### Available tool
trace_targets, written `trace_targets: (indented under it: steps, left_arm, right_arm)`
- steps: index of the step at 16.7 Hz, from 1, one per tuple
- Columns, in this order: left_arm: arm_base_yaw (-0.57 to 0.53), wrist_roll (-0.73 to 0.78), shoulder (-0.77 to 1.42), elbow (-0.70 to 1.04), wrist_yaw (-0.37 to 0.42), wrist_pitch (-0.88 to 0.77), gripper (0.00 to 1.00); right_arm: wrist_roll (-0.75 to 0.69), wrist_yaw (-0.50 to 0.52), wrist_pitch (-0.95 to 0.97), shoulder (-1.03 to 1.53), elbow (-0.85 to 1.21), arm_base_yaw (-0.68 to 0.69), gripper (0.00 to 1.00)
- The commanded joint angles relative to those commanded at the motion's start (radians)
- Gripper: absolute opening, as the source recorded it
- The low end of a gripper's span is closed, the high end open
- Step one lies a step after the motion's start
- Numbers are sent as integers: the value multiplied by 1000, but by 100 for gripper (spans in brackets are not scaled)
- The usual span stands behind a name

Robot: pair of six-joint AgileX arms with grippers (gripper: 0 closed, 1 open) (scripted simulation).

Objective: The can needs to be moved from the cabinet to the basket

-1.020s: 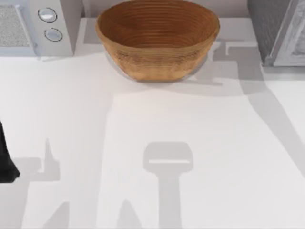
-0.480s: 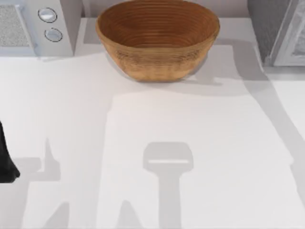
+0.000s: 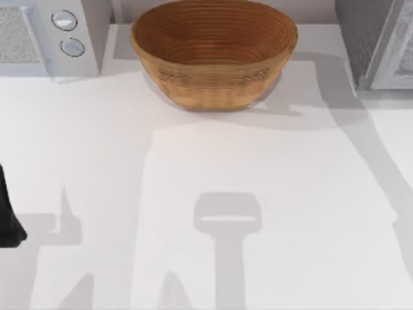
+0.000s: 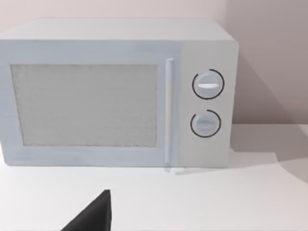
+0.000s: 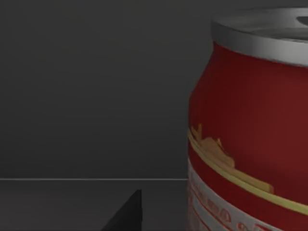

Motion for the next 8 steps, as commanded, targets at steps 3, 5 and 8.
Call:
trace_targets:
  steps: [3, 5, 8]
  left_arm:
    - [0, 0, 0, 0, 0, 0, 100]
    - [0, 0, 0, 0, 0, 0, 100]
    - [0, 0, 0, 0, 0, 0, 100]
  right_arm:
    - [0, 0, 0, 0, 0, 0, 40]
    - [0, 0, 0, 0, 0, 0, 25]
    - [0, 0, 0, 0, 0, 0, 2]
